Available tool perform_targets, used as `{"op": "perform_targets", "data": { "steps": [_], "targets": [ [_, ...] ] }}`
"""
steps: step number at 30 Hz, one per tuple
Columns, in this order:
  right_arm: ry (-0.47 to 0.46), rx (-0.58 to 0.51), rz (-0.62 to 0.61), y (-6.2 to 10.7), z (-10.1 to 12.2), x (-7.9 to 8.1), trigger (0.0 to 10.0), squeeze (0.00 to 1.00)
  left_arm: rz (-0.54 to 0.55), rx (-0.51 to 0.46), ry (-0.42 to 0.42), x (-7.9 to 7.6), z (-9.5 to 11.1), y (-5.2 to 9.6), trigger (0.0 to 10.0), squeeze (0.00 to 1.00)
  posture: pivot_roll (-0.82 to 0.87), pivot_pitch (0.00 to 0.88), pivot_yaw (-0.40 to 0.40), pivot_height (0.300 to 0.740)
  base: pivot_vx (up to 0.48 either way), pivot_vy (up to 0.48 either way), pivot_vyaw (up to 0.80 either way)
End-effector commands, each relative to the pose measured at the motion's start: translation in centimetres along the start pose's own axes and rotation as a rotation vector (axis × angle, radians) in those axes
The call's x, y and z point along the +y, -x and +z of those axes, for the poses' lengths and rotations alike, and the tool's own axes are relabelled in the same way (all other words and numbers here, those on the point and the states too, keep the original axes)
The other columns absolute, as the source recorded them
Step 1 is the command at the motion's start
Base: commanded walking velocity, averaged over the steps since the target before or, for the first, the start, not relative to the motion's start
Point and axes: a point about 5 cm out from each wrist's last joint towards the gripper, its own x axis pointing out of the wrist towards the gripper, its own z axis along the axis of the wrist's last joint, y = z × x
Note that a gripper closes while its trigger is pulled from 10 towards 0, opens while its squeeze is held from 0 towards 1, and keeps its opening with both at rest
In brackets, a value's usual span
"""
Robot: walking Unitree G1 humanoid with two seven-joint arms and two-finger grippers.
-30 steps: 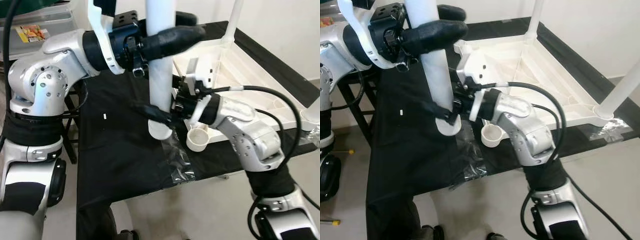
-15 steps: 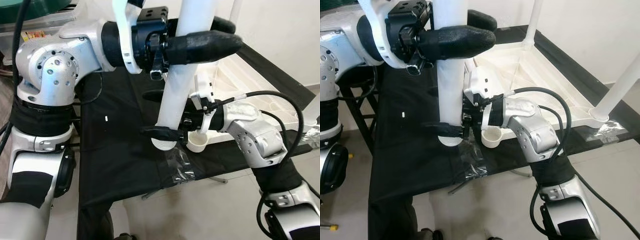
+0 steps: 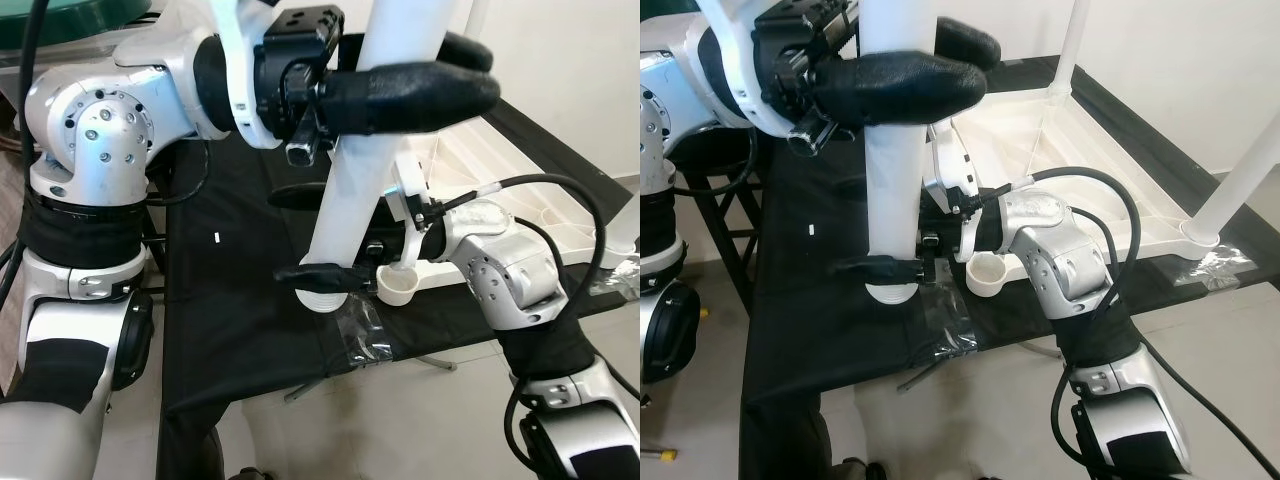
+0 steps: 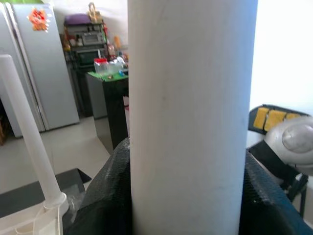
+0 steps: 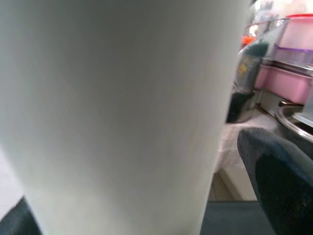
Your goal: Building children table
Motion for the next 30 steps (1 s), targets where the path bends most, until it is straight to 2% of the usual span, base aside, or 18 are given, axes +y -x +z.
{"op": "perform_targets", "data": {
  "steps": [1,4,7,19,20,23,30],
  "targets": [
    [0.02,-0.011,0.099,-2.1,0.8,0.9,10.0,0.0,-0.08,0.041,0.001,-0.3,-1.1,-1.9,0.0,0.0,0.07,0.075,-0.004,0.74,0.0,0.0,0.0],
    [0.018,-0.011,0.103,-2.2,0.8,1.0,10.0,0.0,-0.071,0.057,-0.002,-0.1,-1.4,-1.9,0.0,0.0,0.07,0.074,-0.001,0.74,0.0,0.0,0.0],
    [0.012,-0.015,0.116,-2.4,1.0,1.3,10.0,0.0,-0.018,0.12,-0.041,0.8,-2.1,-1.7,0.0,0.0,0.07,0.071,-0.002,0.74,0.0,0.0,0.0],
    [0.019,0.018,0.162,-2.1,0.7,2.3,10.0,0.0,0.092,0.1,-0.053,2.5,-1.6,-1.2,0.0,0.0,0.07,0.076,0.0,0.74,0.0,0.0,0.0],
    [0.023,0.022,0.168,-2.1,0.8,2.4,10.0,0.0,0.107,0.098,-0.053,2.8,-2.2,-0.7,0.0,0.0,0.07,0.078,0.002,0.74,0.0,0.0,0.0],
    [0.029,0.021,0.173,-1.9,1.0,2.6,10.0,0.0,0.15,0.107,-0.035,3.3,-5.7,2.5,0.0,0.0,0.06,0.08,0.002,0.74,0.0,0.0,0.0],
    [0.037,0.009,0.189,-1.2,1.7,2.7,10.0,0.0,0.162,0.144,-0.03,3.4,-6.9,3.4,0.0,0.0,0.06,0.082,0.005,0.74,0.0,0.0,0.0]
  ]
}}
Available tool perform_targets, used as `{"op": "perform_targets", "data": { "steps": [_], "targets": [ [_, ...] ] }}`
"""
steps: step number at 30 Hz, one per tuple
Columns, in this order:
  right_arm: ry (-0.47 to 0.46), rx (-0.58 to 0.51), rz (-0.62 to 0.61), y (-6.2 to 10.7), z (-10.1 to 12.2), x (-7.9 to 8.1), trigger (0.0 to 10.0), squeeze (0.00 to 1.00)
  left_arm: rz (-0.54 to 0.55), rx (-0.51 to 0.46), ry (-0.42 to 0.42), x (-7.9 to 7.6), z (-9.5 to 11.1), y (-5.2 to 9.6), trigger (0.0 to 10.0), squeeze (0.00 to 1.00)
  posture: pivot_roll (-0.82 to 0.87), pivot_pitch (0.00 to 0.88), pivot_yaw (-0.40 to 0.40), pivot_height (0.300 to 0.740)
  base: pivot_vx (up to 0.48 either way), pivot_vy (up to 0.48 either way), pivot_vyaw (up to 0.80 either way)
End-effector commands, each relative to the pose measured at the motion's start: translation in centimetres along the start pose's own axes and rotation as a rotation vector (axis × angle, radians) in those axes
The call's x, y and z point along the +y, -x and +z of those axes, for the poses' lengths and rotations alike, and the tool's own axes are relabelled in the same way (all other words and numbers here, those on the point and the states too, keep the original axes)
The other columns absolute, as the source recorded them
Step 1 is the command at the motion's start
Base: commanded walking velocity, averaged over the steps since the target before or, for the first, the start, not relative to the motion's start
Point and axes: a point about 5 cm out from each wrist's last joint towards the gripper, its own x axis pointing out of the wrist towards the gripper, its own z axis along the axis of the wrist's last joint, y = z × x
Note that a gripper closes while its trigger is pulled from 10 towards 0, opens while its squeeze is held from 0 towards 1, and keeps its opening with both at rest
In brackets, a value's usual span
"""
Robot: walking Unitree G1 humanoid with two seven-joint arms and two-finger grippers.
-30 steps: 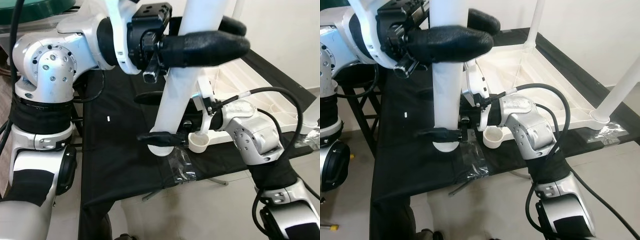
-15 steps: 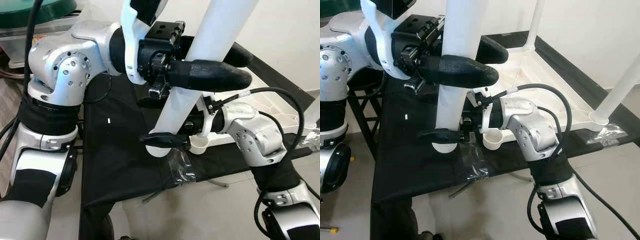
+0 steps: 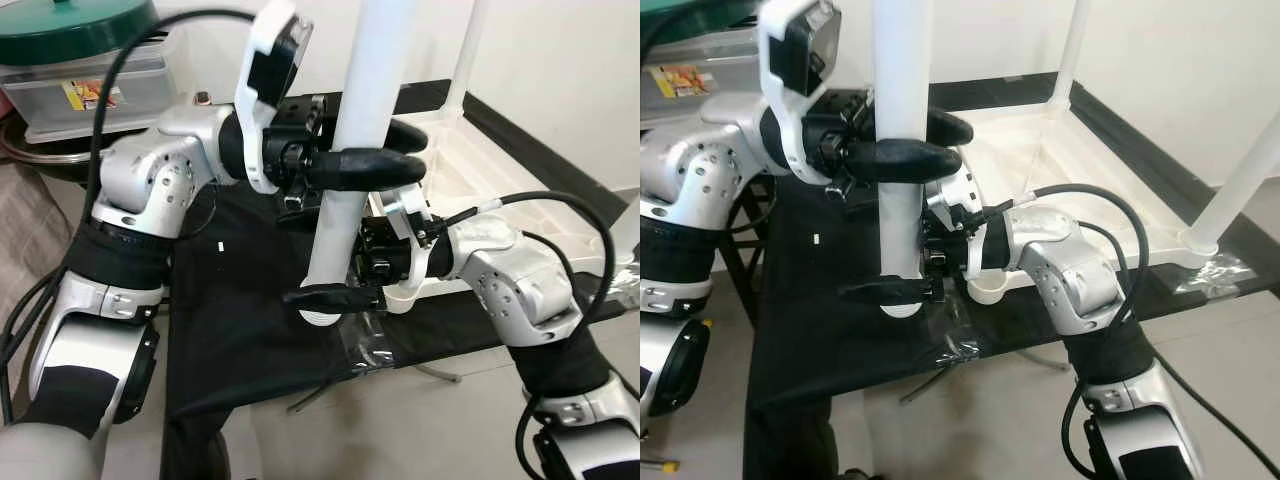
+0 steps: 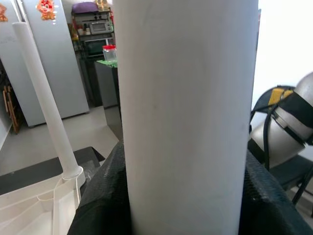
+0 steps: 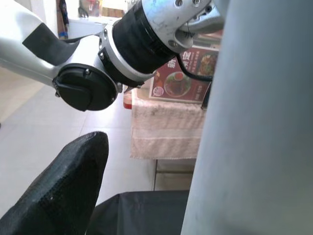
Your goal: Building children table
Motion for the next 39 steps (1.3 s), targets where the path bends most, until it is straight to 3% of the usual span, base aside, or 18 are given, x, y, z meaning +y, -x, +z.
{"op": "perform_targets", "data": {
  "steps": [1,8,9,10,11,12,13,36,37,39],
  "targets": [
    [0.094,-0.041,0.185,-1.8,2.2,1.7,10.0,0.0,0.062,0.101,-0.002,0.5,-1.3,0.2,0.0,0.0,0.06,0.082,0.005,0.74,0.0,0.0,0.0],
    [0.099,-0.023,0.176,-1.5,2.1,1.5,10.0,0.0,0.051,0.108,-0.019,0.5,-1.6,0.1,0.0,0.0,0.06,0.084,0.002,0.74,0.0,0.0,0.0],
    [0.092,-0.016,0.175,-1.6,1.9,1.6,5.6,0.0,0.051,0.102,-0.027,0.6,-1.5,0.1,0.0,0.0,0.06,0.085,0.001,0.74,0.0,0.0,0.0],
    [0.092,-0.016,0.175,-1.6,1.9,1.6,5.6,0.0,0.051,0.102,-0.027,0.6,-1.5,0.1,0.0,0.0,0.06,0.085,0.001,0.74,0.0,0.0,0.0],
    [0.088,-0.012,0.175,-1.6,1.8,1.6,2.6,0.0,0.051,0.098,-0.032,0.6,-1.4,0.1,0.0,0.0,0.06,0.085,0.001,0.74,0.0,0.0,0.0],
    [0.088,-0.012,0.175,-1.6,1.8,1.6,2.6,0.0,0.051,0.098,-0.032,0.6,-1.4,0.1,0.0,0.0,0.06,0.085,0.001,0.74,0.0,0.0,0.0],
    [0.082,-0.009,0.174,-1.7,1.6,1.7,0.0,0.0,0.051,0.096,-0.036,0.6,-1.3,0.0,0.0,0.0,0.06,0.084,0.001,0.74,0.0,0.0,0.0],
    [0.1,-0.004,0.045,-2.0,0.7,0.8,0.0,0.0,0.105,0.054,-0.048,1.1,-0.5,0.3,0.0,0.0,0.07,0.086,0.0,0.74,0.0,0.0,0.0],
    [0.101,-0.007,0.04,-2.1,0.7,0.7,0.0,0.0,0.112,0.047,-0.041,1.2,-0.5,0.3,2.5,0.03,0.07,0.087,0.0,0.74,0.0,0.0,0.0],
    [0.101,-0.007,0.04,-2.1,0.7,0.7,0.0,0.0,0.112,0.047,-0.041,1.2,-0.5,0.3,2.5,0.03,0.07,0.087,0.0,0.74,0.0,0.0,0.0]
  ]
}}
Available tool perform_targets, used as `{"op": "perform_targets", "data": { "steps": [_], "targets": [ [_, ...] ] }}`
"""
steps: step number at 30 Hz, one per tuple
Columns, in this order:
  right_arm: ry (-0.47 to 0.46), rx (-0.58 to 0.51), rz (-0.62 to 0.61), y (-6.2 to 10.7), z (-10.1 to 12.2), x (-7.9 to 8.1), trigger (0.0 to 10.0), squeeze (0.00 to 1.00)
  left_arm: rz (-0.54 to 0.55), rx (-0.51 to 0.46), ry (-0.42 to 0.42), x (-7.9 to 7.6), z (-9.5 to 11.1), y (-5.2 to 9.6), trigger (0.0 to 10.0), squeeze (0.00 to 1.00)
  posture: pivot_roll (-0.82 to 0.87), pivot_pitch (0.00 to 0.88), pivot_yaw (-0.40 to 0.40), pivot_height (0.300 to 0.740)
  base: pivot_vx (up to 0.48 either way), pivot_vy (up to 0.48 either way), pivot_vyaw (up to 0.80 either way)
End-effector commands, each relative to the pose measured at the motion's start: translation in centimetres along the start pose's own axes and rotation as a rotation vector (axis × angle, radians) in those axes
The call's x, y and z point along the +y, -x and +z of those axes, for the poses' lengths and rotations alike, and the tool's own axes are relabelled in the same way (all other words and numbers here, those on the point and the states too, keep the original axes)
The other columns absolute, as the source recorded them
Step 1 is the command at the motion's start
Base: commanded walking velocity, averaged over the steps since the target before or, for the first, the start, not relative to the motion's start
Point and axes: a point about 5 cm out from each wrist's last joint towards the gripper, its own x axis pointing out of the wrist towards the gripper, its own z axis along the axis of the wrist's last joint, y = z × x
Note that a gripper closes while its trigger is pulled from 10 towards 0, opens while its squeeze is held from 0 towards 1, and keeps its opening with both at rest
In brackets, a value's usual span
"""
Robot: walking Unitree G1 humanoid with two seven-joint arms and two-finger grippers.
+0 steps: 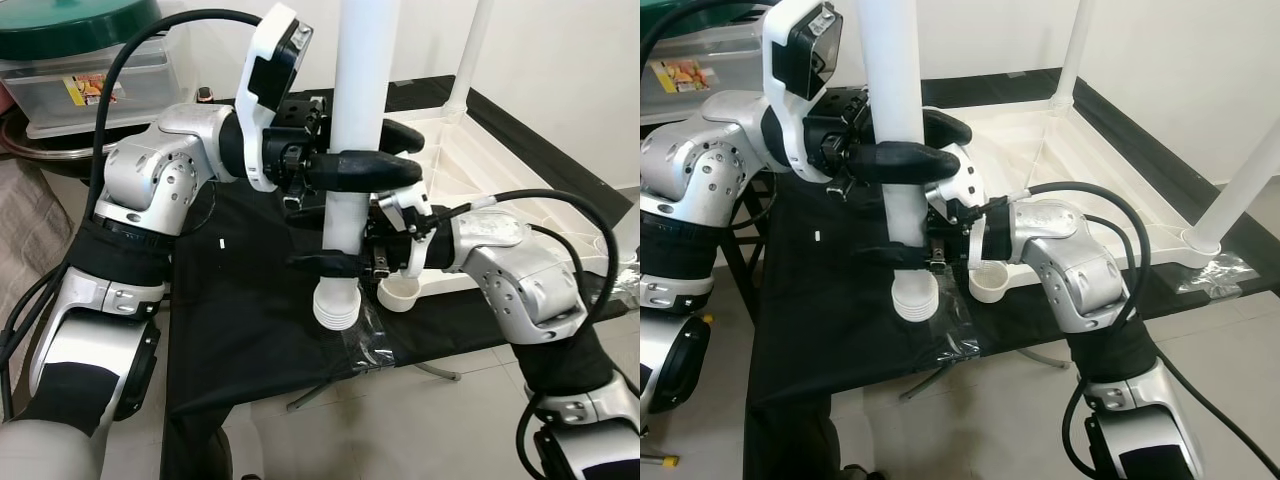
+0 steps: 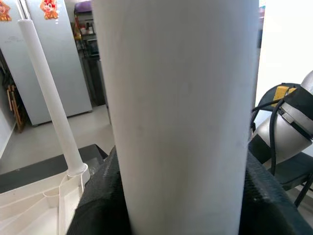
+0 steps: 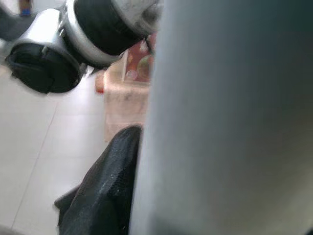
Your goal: Building children table
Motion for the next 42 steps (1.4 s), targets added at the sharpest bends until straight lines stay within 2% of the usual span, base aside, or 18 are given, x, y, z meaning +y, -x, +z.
{"op": "perform_targets", "data": {
  "steps": [1,10,13,16,21,22,24,25,27,28,29,30,31,33,35,36,39,42],
  "targets": [
    [0.068,-0.054,0.155,-2.1,1.2,1.6,0.0,0.0,0.111,0.036,-0.017,1.0,0.0,0.0,10.0,1.0,0.07,0.087,-0.001,0.74,0.0,0.0,0.0],
    [0.067,-0.069,0.141,-2.3,1.4,1.5,0.0,0.0,0.176,-0.054,-0.002,1.6,1.4,0.8,10.0,1.0,0.07,0.09,-0.001,0.74,0.0,0.0,0.0],
    [0.064,-0.07,0.13,-2.3,1.3,1.5,0.0,0.0,0.225,-0.132,-0.008,2.1,2.9,2.0,10.0,1.0,0.07,0.089,0.0,0.74,0.0,0.0,0.0],
    [0.063,-0.072,0.121,-2.2,1.3,1.5,0.0,0.0,0.257,-0.154,-0.019,2.3,3.6,2.7,10.0,1.0,0.07,0.087,0.001,0.74,0.0,0.0,0.0],
    [0.066,-0.093,0.043,-1.9,1.4,0.7,0.0,0.0,0.373,-0.163,-0.061,2.7,4.7,5.4,10.0,1.0,0.06,0.084,0.004,0.74,0.0,0.0,0.0],
    [0.066,-0.093,0.043,-1.9,1.4,0.7,0.0,0.0,0.373,-0.163,-0.061,2.7,4.7,5.4,10.0,1.0,0.06,0.084,0.004,0.74,0.0,0.0,0.0],
    [0.066,-0.112,-0.013,-1.7,1.5,0.2,0.0,0.0,0.437,-0.171,-0.069,2.7,4.8,6.9,10.0,1.0,0.06,0.084,0.004,0.74,0.0,0.0,0.0],
    [0.066,-0.112,-0.013,-1.7,1.5,0.2,0.0,0.0,0.437,-0.171,-0.069,2.7,4.8,6.9,10.0,1.0,0.06,0.084,0.004,0.74,0.0,0.0,0.0],
    [0.072,-0.132,-0.119,-1.2,1.7,-0.9,0.0,0.0,0.519,-0.17,-0.074,2.6,4.5,8.5,10.0,1.0,0.06,0.079,0.002,0.74,0.0,0.0,0.0],
    [0.072,-0.132,-0.119,-1.2,1.7,-0.9,0.0,0.0,0.519,-0.17,-0.074,2.6,4.5,8.5,10.0,1.0,0.06,0.079,0.002,0.74,0.0,0.0,0.0],
    [0.08,-0.142,-0.186,-0.9,1.8,-1.5,0.0,0.0,0.568,-0.173,-0.073,2.5,4.3,9.4,10.0,1.0,0.06,0.079,0.002,0.74,0.0,0.0,0.0],
    [0.083,-0.154,-0.255,-0.7,2.0,-2.1,0.0,0.0,0.607,-0.177,-0.068,2.4,4.0,10.1,10.0,0.76,0.06,0.079,0.0,0.74,0.0,0.0,0.0],
    [0.085,-0.164,-0.331,-0.4,2.0,-2.9,0.0,0.0,0.646,-0.176,-0.065,2.2,3.5,10.8,10.0,0.0,0.06,0.077,-0.001,0.74,0.0,0.0,0.0],
    [0.085,-0.17,-0.392,-0.2,2.1,-3.4,0.0,0.0,0.675,-0.179,-0.059,2.1,3.0,11.3,10.0,0.0,0.06,0.078,-0.002,0.74,0.0,0.0,0.0],
    [0.077,-0.181,-0.51,0.2,2.0,-4.5,0.0,0.0,0.745,-0.192,-0.046,1.7,2.1,12.3,10.0,0.0,0.06,0.078,-0.006,0.74,0.0,0.0,0.0],
    [0.077,-0.181,-0.51,0.2,2.0,-4.5,0.0,0.0,0.745,-0.192,-0.046,1.7,2.1,12.3,10.0,0.0,0.06,0.078,-0.006,0.74,0.0,0.0,0.0],
    [0.072,-0.189,-0.651,0.9,2.0,-5.7,0.0,0.0,0.857,-0.21,-0.026,1.2,0.6,13.5,10.0,0.0,0.06,0.083,-0.008,0.74,0.0,0.0,0.0],
    [0.067,-0.187,-0.694,1.0,2.0,-6.1,0.0,0.0,0.893,-0.202,-0.022,1.0,-0.2,13.7,10.0,0.0,0.06,0.084,-0.008,0.74,0.0,0.0,0.0]
  ]
}}
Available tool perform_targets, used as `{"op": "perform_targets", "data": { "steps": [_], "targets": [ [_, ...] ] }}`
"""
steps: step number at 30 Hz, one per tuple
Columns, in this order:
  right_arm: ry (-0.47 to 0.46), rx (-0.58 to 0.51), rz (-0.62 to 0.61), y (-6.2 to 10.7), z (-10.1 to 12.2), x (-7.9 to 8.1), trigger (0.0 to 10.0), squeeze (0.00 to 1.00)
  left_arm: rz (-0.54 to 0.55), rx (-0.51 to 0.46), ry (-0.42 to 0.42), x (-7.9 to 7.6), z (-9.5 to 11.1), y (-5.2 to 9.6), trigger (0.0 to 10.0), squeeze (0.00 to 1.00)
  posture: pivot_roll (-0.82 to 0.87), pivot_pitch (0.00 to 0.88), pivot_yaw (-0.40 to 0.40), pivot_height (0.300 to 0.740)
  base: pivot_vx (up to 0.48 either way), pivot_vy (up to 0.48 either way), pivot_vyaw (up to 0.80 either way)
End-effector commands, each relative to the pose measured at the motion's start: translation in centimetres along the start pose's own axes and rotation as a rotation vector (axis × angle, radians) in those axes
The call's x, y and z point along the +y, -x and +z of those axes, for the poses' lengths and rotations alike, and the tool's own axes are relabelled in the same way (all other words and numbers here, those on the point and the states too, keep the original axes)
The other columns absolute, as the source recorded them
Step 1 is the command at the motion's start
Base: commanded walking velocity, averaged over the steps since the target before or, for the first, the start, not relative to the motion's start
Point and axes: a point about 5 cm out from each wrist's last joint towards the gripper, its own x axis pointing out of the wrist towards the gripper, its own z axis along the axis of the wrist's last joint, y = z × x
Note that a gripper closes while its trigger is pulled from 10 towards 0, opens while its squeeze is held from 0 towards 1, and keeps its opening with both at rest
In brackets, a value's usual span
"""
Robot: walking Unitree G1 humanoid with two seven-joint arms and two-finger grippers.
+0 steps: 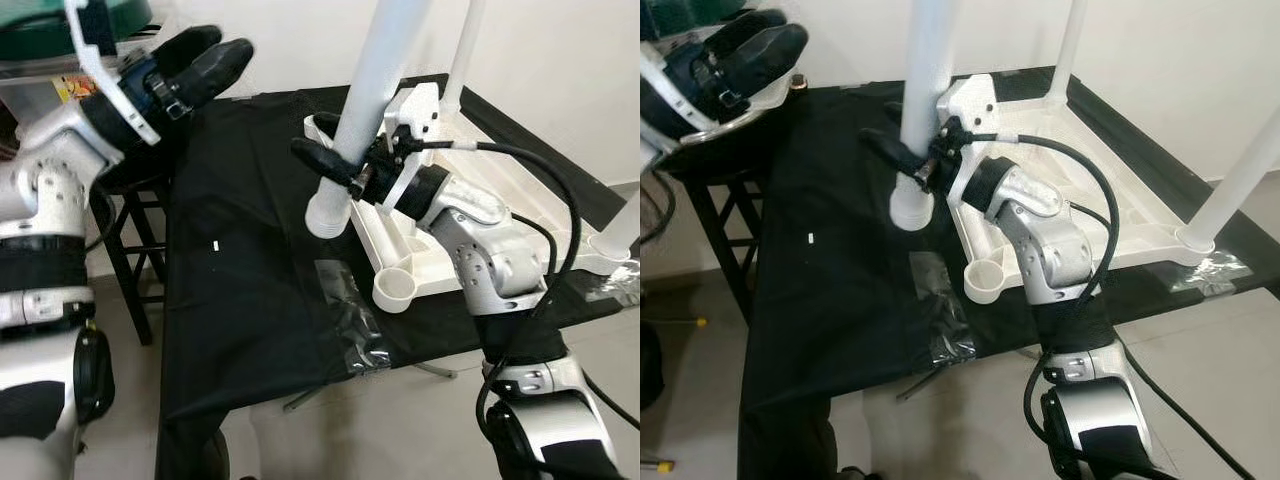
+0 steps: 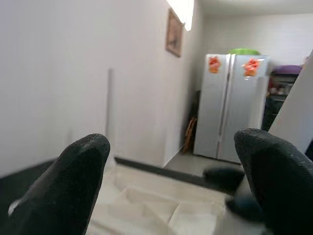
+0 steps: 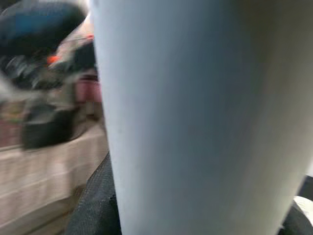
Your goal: Building children table
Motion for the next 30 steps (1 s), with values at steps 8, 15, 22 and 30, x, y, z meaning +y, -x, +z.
{"op": "perform_targets", "data": {
  "steps": [8,15,22,30],
  "targets": [
    [0.051,-0.007,-0.134,-0.3,0.2,-0.8,10.0,0.0,0.282,0.057,-0.136,-1.3,-4.8,2.0,10.0,0.0,0.06,0.124,-0.007,0.74,0.0,0.0,0.0],
    [0.078,-0.022,-0.403,0.3,0.4,-2.6,10.0,0.0,0.371,0.224,-0.092,-6.4,-11.1,4.9,10.0,0.0,0.06,0.174,-0.001,0.74,0.0,0.0,0.0],
    [0.009,-0.065,-0.315,0.6,1.0,-2.3,10.0,0.0,0.431,0.334,-0.136,-9.7,-13.7,7.7,10.0,0.0,0.06,0.216,-0.009,0.74,0.0,0.0,0.0],
    [-0.009,0.076,0.549,7.0,3.4,-1.0,10.0,0.0,0.508,0.421,-0.336,-12.4,-15.2,9.8,10.0,0.0,0.05,0.263,-0.013,0.74,0.0,0.0,0.0]
  ]
}}
